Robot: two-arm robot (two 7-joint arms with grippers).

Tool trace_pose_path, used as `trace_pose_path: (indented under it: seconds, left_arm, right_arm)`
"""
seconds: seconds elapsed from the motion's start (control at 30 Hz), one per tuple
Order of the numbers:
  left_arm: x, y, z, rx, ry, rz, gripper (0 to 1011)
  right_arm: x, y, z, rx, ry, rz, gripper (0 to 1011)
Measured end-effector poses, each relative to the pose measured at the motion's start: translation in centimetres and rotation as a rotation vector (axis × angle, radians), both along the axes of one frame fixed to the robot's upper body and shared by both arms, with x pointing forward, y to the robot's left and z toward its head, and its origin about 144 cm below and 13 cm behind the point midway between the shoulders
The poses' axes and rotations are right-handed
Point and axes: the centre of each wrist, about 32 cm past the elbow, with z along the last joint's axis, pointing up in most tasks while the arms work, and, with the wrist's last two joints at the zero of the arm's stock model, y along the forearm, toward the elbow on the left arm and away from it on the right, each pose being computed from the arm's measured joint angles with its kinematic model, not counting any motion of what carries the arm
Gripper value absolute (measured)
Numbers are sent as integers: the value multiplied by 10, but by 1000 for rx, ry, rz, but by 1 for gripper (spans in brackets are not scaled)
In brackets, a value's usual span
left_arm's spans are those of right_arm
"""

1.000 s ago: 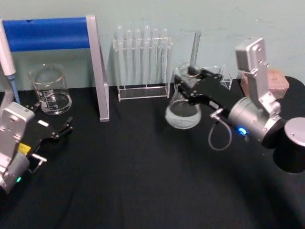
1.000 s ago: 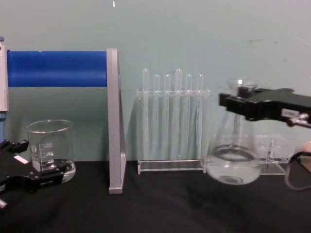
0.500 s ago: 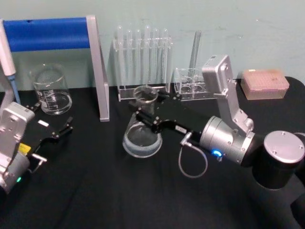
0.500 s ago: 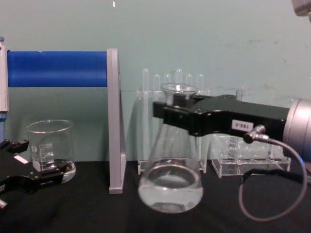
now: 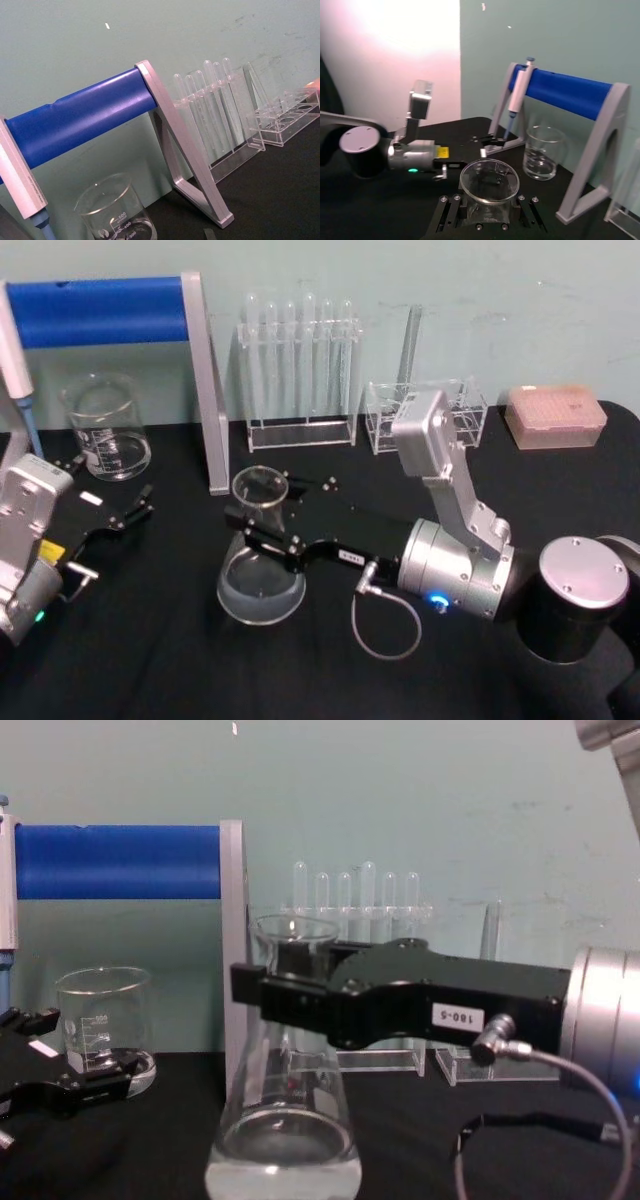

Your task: Grasp the erlenmeyer flask with one hand, shake it three times, then place it back.

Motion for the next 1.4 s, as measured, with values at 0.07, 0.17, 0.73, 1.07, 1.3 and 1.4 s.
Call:
trace_pose_path:
  seconds: [0.07, 0.17, 0.73, 1.07, 1.3, 1.4]
  left_arm:
    - [0, 0, 0, 0, 0, 0, 1001]
    - [0, 0, 0, 0, 0, 0, 1001]
    - [0, 0, 0, 0, 0, 0, 1001]
    - [0, 0, 0, 0, 0, 0, 1001]
    - [0, 0, 0, 0, 0, 0, 1001]
    - [0, 0, 0, 0, 0, 0, 1001]
  right_arm:
    - [-2, 1, -1, -3, 3, 16, 450]
    - [-3, 2, -1, -5, 6, 27, 450]
    - [19, -19, 2, 2, -22, -157, 450]
    - [39, -49, 7, 5, -56, -349, 449]
    - [46, -67, 8, 6, -71, -453, 449]
    - [47, -74, 9, 8, -75, -489, 450]
